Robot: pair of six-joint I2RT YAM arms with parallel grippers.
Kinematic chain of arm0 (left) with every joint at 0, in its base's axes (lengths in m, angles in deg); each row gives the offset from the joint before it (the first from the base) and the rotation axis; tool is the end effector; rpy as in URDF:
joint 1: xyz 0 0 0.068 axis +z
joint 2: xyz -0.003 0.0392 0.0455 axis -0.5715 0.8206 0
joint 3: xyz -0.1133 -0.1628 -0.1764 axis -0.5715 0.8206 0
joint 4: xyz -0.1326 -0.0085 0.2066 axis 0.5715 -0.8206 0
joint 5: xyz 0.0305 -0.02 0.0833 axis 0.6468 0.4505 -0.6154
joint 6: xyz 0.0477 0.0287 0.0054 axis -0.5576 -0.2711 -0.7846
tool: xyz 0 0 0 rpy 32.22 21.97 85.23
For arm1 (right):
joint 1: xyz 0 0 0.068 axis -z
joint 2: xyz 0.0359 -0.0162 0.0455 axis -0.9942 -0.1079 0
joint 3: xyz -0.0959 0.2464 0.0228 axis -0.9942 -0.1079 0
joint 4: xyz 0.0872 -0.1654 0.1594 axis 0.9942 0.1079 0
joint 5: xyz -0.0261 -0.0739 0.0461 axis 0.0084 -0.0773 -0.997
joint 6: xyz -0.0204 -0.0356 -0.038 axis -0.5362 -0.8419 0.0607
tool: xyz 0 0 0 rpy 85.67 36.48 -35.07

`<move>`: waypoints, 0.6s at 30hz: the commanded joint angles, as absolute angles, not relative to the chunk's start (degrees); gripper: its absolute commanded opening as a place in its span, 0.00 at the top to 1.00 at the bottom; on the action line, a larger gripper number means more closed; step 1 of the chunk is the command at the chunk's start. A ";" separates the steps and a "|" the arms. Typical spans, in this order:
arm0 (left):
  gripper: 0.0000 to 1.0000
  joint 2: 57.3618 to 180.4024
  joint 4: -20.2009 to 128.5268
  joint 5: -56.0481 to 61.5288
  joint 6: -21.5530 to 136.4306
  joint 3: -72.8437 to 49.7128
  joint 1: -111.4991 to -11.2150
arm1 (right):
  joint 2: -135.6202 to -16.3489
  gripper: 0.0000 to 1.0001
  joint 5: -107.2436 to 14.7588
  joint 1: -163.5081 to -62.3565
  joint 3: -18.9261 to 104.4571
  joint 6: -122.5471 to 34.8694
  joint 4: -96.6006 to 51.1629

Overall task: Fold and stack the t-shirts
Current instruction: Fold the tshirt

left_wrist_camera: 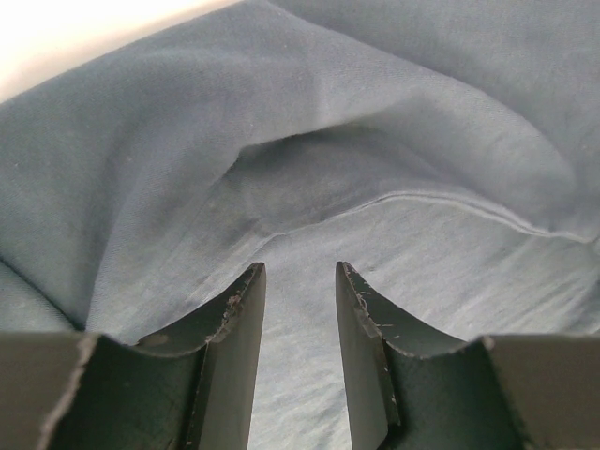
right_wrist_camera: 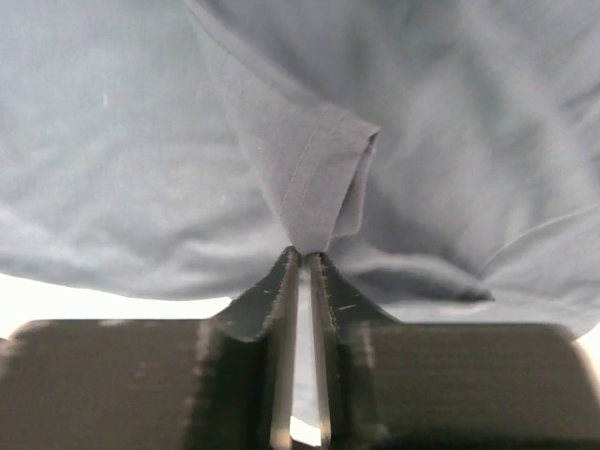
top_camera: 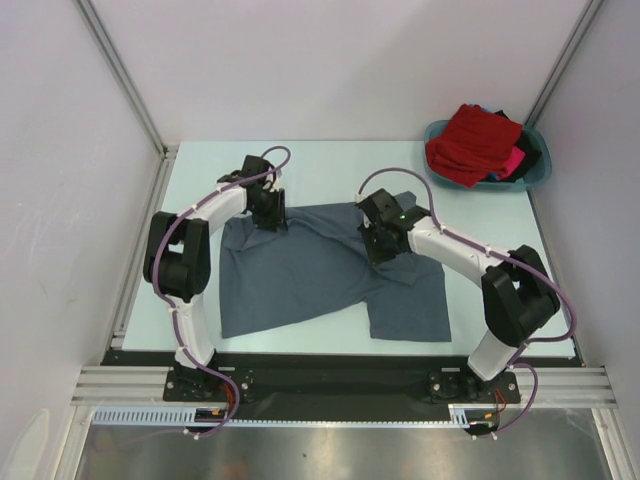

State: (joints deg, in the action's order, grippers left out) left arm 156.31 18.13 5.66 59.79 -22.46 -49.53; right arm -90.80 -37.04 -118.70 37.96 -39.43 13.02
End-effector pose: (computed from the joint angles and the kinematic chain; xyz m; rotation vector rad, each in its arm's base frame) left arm 0.3820 -0.1078 0.1883 0.0797 2.7145 -0.4143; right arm 0.2731 0.1893 0.2273 -0.5369 2.6077 0.2324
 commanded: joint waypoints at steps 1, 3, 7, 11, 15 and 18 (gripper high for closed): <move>0.59 154.22 19.45 6.87 59.31 -22.63 -50.33 | -89.12 0.86 -35.61 -121.94 35.51 -35.19 16.06; 0.59 154.13 19.54 6.78 59.31 -22.45 -50.41 | -88.34 0.86 -33.60 -124.39 34.11 -32.91 17.20; 0.59 153.60 19.45 6.26 59.22 -22.19 -50.50 | -85.09 0.77 -30.96 -127.04 34.54 -30.27 19.48; 0.59 151.94 19.71 4.42 59.57 -21.75 -50.50 | -81.57 0.52 -22.90 -127.31 36.12 -29.56 18.00; 0.57 147.99 21.21 0.12 61.06 -19.82 -50.50 | -81.65 0.38 -22.77 -124.77 38.93 -32.37 11.77; 0.56 143.52 23.40 -3.48 62.99 -17.19 -50.50 | -86.38 0.38 -27.08 -122.13 44.63 -34.83 9.21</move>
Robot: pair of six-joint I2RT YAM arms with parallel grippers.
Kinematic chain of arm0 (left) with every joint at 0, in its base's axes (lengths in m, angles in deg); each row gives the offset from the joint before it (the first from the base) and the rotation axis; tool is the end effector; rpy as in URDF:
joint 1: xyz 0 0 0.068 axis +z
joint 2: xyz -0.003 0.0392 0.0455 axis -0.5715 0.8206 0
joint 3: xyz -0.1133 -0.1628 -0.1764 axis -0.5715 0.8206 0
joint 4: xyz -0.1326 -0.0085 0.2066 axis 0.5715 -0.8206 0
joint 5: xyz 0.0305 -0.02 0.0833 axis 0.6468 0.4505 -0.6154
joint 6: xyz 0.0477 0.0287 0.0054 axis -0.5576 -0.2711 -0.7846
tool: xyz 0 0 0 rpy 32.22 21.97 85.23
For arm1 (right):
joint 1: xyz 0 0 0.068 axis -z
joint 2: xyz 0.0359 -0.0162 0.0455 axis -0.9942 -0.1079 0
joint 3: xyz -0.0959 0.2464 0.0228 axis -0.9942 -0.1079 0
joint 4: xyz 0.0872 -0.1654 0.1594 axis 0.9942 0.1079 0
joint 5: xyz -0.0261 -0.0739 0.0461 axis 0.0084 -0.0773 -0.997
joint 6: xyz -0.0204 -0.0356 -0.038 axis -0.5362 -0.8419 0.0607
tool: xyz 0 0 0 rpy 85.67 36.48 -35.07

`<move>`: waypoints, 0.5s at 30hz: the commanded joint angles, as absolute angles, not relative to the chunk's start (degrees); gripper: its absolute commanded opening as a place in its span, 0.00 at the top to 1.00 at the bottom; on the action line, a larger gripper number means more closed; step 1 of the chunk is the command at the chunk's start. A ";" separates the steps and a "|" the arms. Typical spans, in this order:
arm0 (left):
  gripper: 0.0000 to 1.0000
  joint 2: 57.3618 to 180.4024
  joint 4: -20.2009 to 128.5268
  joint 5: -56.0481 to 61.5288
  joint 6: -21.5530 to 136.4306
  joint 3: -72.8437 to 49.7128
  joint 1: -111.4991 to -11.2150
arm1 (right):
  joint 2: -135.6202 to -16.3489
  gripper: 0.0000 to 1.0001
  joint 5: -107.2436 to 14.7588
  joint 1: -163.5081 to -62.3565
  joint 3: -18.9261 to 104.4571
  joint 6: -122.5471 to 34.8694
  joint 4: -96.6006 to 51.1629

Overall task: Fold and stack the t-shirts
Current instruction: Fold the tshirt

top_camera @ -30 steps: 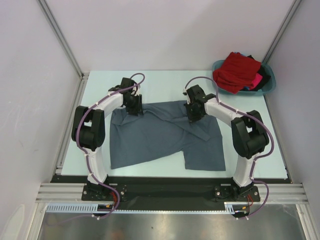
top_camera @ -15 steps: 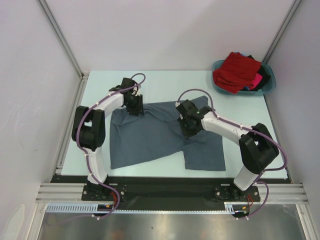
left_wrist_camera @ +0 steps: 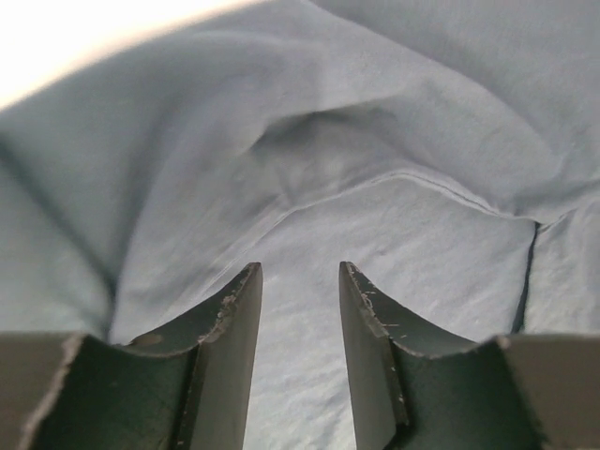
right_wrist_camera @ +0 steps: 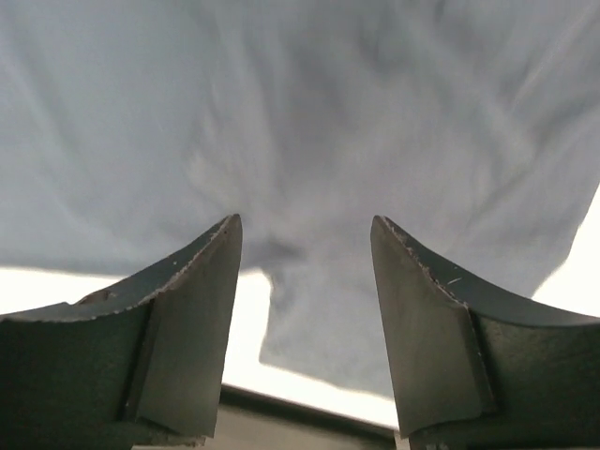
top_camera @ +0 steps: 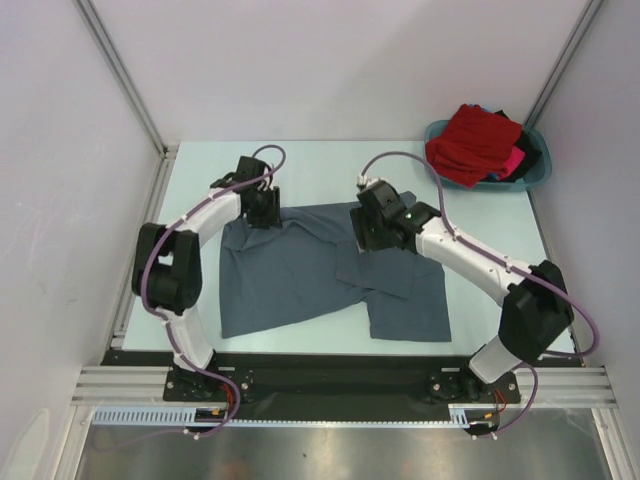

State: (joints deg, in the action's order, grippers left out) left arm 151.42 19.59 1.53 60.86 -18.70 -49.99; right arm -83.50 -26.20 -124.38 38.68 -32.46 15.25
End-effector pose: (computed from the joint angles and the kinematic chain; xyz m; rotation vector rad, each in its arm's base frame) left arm 0.3677 -0.1043 0.2024 0.0455 2.6662 -0.3372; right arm 0.2427 0.1970 0.2681 -0.4047 2.4813 0.1436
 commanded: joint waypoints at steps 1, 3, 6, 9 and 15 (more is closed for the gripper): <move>0.54 142.36 24.10 -4.11 63.35 -15.44 -50.42 | -87.96 0.38 -28.22 -121.60 45.96 -35.70 8.34; 0.53 140.43 25.59 -5.25 64.48 -13.50 -50.41 | -92.97 0.38 -30.42 -120.63 51.75 -36.59 9.46; 0.50 137.53 27.09 -9.64 65.89 -9.28 -50.50 | -97.38 0.40 -33.59 -120.46 56.32 -38.09 9.12; 0.50 135.94 27.80 -14.21 67.12 -6.11 -50.50 | -99.66 0.40 -35.78 -120.28 58.96 -38.88 8.33; 0.43 136.81 27.72 -23.88 68.18 -4.78 -50.41 | -103.18 0.40 -40.44 -118.87 62.93 -40.01 7.80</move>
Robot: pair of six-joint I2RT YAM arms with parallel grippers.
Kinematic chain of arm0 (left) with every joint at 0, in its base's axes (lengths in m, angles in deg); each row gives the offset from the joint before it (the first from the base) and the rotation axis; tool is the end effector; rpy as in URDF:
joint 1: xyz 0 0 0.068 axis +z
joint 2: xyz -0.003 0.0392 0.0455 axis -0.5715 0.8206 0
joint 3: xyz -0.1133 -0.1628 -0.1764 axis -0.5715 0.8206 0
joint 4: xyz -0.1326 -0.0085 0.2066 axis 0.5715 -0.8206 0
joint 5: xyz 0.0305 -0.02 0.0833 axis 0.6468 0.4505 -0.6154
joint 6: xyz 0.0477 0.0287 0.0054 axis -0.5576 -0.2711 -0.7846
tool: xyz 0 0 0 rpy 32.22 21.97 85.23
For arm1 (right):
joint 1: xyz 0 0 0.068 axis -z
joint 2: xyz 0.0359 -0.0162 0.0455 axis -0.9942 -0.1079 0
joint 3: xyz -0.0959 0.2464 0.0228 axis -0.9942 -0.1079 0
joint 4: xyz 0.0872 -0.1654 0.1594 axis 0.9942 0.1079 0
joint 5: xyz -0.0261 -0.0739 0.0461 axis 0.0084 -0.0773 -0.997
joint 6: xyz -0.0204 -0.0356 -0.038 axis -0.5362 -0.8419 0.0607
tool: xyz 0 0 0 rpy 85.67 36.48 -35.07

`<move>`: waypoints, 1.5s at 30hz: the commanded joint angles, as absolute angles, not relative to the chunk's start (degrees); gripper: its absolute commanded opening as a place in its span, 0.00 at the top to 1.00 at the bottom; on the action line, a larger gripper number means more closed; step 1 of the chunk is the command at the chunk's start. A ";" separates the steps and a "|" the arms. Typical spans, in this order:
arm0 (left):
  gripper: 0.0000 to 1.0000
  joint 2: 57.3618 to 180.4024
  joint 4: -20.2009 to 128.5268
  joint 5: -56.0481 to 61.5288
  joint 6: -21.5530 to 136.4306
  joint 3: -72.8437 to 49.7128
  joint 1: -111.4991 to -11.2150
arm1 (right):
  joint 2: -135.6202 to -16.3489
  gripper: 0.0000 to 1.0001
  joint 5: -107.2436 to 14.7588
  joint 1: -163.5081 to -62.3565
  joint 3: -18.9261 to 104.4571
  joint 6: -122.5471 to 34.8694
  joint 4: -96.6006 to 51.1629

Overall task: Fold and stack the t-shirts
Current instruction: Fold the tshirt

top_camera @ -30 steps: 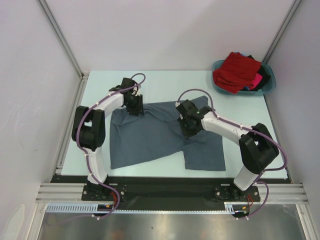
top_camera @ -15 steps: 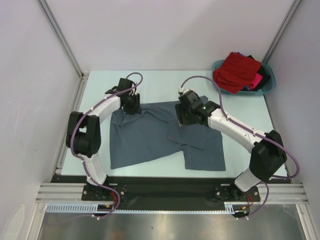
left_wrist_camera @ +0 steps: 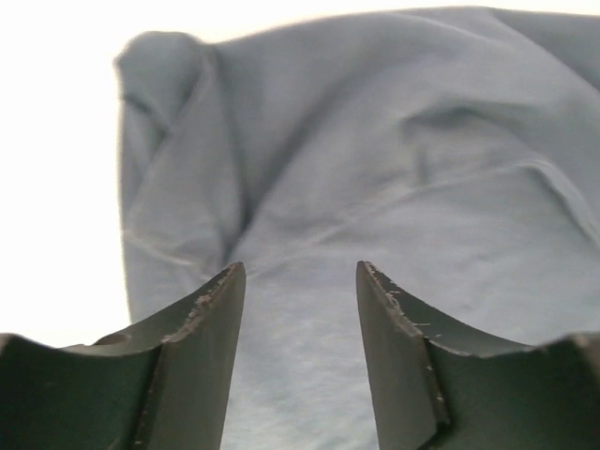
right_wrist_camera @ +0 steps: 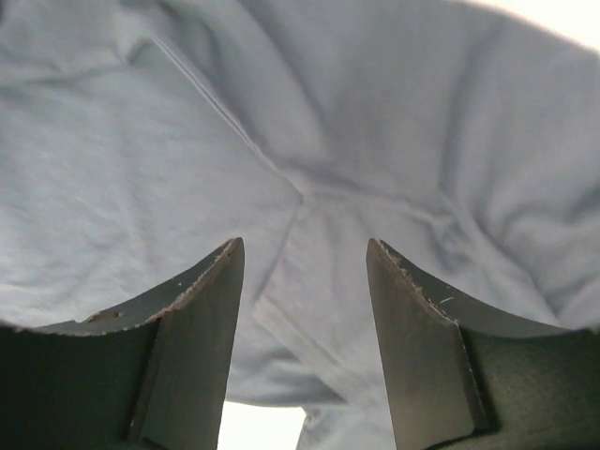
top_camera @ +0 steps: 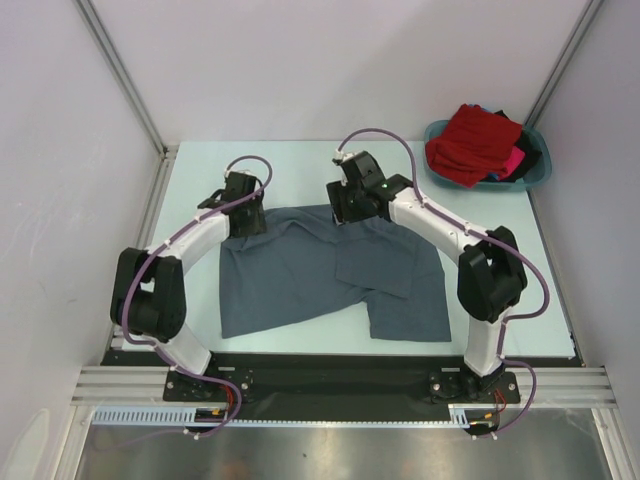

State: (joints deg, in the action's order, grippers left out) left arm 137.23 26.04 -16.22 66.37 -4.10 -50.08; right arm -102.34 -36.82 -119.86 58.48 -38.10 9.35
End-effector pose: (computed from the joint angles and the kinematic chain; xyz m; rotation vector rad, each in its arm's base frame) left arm 0.3197 -0.0796 0.2193 -0.1893 2.5004 -0.0187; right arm 0.3296 0.2385 0.2679 -0.4851 2.4028 0.3450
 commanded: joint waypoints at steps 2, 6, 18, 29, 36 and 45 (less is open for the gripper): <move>0.40 137.69 27.45 -25.90 68.36 -6.54 -50.33 | -103.62 0.40 -40.53 -118.35 63.81 -40.28 8.32; 0.36 141.02 27.80 -28.90 68.80 -8.74 -49.71 | -103.19 0.40 -41.59 -117.29 63.11 -40.37 8.15; 0.37 152.11 25.52 -28.11 69.41 -17.44 -46.29 | -102.75 0.42 -43.34 -114.66 60.65 -40.81 7.80; 0.40 156.50 24.28 -27.94 69.59 -20.52 -43.21 | -103.36 0.44 -44.49 -113.78 60.12 -41.07 8.06; 0.58 157.56 24.37 -25.13 69.59 -19.91 -41.80 | -102.92 0.44 -44.23 -113.25 59.59 -41.16 7.97; 1.00 153.27 24.90 -24.59 70.03 -17.62 -40.83 | -102.48 0.45 -44.40 -113.07 59.07 -40.99 8.06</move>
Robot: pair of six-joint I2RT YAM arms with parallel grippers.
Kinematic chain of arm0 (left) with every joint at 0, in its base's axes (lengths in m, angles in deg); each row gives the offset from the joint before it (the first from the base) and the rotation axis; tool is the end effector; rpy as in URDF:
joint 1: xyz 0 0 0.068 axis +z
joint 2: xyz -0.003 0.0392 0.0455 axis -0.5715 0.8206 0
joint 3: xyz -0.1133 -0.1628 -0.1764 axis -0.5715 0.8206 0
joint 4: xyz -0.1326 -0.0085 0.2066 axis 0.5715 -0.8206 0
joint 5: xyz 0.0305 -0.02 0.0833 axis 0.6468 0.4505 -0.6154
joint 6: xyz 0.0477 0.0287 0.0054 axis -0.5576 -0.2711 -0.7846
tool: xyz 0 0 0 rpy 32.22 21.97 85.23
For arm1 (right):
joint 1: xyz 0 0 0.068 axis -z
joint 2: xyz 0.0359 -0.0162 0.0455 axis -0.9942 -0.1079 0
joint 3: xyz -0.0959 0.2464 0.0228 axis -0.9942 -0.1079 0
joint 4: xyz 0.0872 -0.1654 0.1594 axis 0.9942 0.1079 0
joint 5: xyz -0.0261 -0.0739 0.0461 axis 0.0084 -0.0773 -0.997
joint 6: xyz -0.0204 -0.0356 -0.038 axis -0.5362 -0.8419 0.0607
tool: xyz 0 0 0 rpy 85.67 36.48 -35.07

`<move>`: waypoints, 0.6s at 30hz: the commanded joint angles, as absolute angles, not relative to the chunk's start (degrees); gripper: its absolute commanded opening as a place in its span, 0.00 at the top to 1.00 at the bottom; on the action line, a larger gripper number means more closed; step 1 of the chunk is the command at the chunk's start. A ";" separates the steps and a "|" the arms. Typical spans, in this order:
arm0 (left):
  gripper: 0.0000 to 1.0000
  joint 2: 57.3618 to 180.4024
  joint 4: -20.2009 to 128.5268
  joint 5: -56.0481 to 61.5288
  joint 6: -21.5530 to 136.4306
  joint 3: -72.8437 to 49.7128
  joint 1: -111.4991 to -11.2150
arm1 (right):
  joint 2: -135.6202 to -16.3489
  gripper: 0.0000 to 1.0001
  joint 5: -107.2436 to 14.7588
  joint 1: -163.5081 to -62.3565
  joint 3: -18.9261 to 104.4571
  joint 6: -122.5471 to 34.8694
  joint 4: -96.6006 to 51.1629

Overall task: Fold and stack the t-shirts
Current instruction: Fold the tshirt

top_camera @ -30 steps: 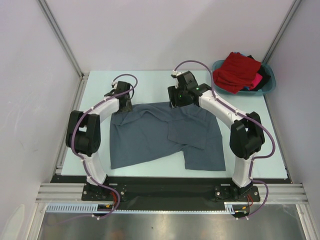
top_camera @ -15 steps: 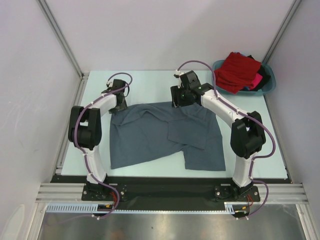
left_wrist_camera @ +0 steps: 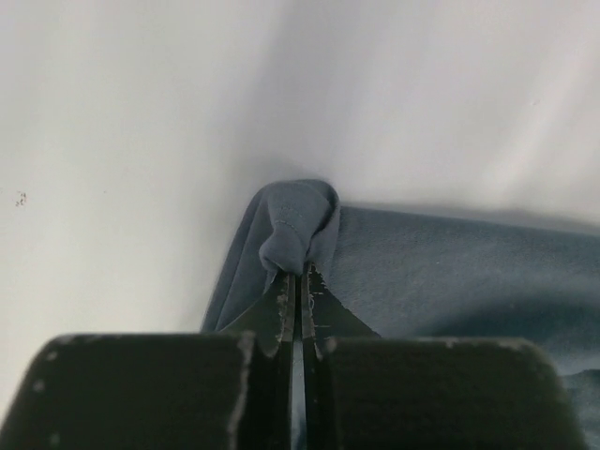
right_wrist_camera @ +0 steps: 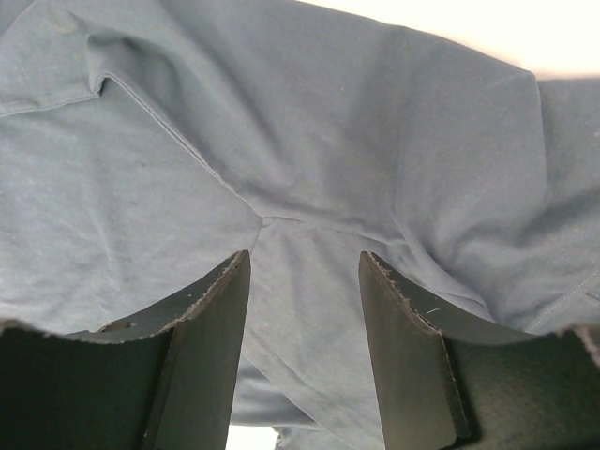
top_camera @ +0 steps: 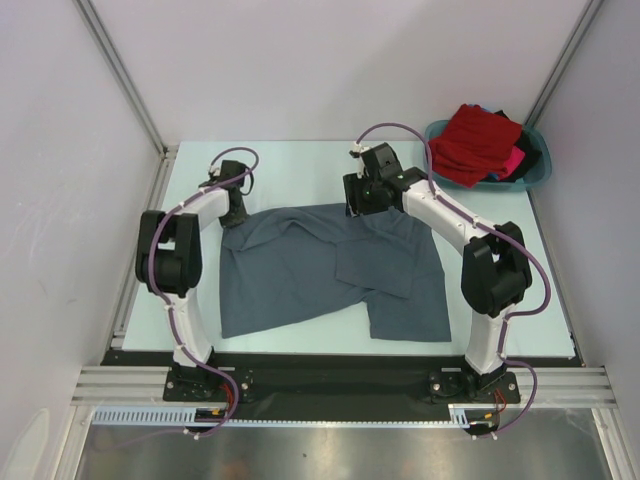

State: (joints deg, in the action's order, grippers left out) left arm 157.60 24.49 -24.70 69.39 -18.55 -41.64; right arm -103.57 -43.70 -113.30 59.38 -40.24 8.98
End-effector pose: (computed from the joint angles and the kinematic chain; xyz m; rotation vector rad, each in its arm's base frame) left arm 0.3957 -0.0343 0.1679 -0.4817 2.5405 0.2562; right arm 0.3569 0.2059 0.2649 -0.4485 2.4201 0.4194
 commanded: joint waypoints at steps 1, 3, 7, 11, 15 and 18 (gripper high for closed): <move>1.00 153.25 24.90 -24.59 70.12 -17.27 -40.83 | -102.57 0.45 -44.49 -113.07 58.89 -40.90 8.06; 1.00 150.19 24.99 -25.21 70.99 -15.87 -40.57 | -102.66 0.45 -45.01 -113.07 58.80 -40.98 8.15; 1.00 143.95 25.60 -26.43 72.84 -12.97 -39.87 | -102.75 0.46 -45.72 -113.07 58.80 -40.90 8.50; 1.00 138.50 25.43 -30.12 74.68 -9.98 -39.17 | -102.39 0.47 -45.90 -113.16 58.36 -40.99 8.68; 0.96 136.11 25.43 -31.01 75.39 -7.43 -37.59 | -102.04 0.47 -46.51 -113.25 58.01 -40.90 8.59; 0.80 136.99 24.03 -31.18 75.57 -7.33 -36.27 | -102.57 0.46 -46.95 -113.51 58.01 -41.07 8.77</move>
